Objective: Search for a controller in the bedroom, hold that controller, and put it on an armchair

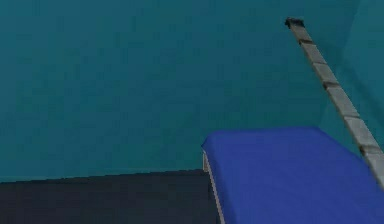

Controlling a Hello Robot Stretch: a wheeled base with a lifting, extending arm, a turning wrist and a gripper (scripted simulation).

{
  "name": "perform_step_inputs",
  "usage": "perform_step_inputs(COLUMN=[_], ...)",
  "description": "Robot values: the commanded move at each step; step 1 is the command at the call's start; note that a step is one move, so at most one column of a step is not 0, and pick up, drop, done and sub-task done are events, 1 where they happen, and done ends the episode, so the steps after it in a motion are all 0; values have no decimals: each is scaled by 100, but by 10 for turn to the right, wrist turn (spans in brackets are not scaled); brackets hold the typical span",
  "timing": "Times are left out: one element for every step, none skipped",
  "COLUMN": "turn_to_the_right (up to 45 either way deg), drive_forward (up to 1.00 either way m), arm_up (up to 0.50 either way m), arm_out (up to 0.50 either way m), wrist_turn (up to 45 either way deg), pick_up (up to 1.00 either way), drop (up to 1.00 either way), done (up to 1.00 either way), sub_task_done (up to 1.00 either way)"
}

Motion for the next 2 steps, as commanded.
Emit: perform_step_inputs(turn_to_the_right=[-30,-450], drive_forward=[0,0], arm_up=[0,0], arm_out=[0,0], wrist_turn=[0,0], pick_up=[0,0], drop=[0,0], done=[0,0], sub_task_done=[0,0])
